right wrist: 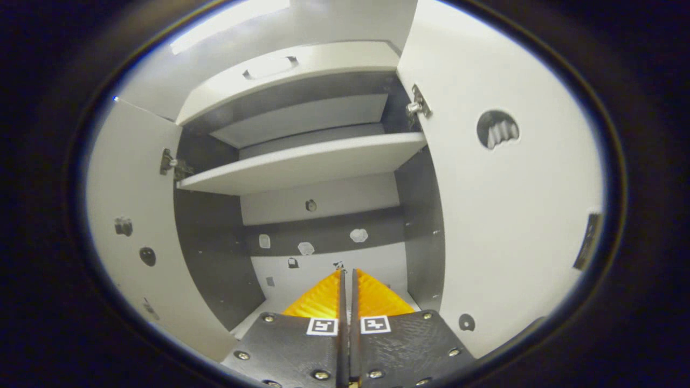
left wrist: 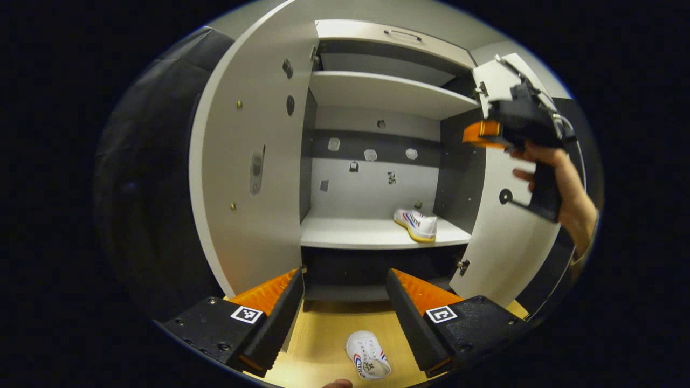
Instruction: Grab one shoe with the right hand and put it into the shoe cabinet, grab the other shoe with the left hand and put it into the shoe cabinet; then close the right door with the right hand and the left door with the left hand.
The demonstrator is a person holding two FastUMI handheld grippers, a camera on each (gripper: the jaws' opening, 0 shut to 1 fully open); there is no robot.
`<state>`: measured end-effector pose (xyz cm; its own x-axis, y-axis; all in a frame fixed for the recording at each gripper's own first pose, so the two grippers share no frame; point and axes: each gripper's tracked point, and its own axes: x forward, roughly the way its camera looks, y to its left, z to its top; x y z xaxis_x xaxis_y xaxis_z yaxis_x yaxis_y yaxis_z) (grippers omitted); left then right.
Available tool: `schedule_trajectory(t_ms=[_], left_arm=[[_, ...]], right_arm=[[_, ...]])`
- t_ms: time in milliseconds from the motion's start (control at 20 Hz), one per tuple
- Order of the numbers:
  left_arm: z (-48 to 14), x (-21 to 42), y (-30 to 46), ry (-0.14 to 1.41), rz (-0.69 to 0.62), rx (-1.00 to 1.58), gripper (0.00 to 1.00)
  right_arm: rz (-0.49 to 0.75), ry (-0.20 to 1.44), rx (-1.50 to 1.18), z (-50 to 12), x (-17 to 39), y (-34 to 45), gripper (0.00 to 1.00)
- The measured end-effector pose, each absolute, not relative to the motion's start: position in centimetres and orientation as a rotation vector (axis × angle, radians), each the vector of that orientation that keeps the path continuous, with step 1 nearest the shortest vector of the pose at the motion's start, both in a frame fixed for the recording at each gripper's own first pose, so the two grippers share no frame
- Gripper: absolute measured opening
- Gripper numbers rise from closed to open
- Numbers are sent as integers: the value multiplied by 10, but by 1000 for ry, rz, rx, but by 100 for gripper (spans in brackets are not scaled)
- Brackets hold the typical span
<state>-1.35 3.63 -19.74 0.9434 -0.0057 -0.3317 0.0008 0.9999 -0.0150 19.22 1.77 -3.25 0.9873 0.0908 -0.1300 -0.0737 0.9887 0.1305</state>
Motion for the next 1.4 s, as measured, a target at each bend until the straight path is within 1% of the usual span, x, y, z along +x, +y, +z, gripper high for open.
schedule_trajectory(t_ms=[250,400,450,500,550,600,800,1050,1100,1150,1200,1300,1350,1400], left_arm=[[-289,-17,35,518,-39,-20,94],[-346,-23,31,647,-73,-35,95],[-363,-26,32,692,-74,-32,96],[-381,-29,33,739,-80,-28,95],[-399,-33,31,786,-89,-28,95],[-416,-39,29,832,-97,-33,94],[-479,-61,18,1014,-137,-66,92],[-529,-78,8,1151,-151,-125,91],[-536,-81,8,1173,-153,-133,96],[-543,-83,9,1198,-149,-136,91],[-553,-87,8,1221,-142,-140,89],[-559,-91,6,1254,-128,-174,89],[-561,-83,7,1221,-129,-182,89],[-561,-89,5,1244,-140,-196,86]], right_arm=[[64,38,62,21,150,3,1],[71,18,45,36,131,2,1],[74,16,45,41,123,0,7],[88,8,48,47,117,3,7],[93,3,51,50,112,2,18],[93,1,50,53,108,0,20],[86,-19,13,66,92,-8,20],[50,-55,-22,78,80,-21,20],[41,-58,-22,80,79,-24,20],[33,-63,-26,81,79,-28,20],[23,-67,-33,82,77,-32,20],[12,-78,-49,84,78,-36,20],[6,-80,-57,84,78,-38,20],[3,-83,-63,84,78,-39,20]])
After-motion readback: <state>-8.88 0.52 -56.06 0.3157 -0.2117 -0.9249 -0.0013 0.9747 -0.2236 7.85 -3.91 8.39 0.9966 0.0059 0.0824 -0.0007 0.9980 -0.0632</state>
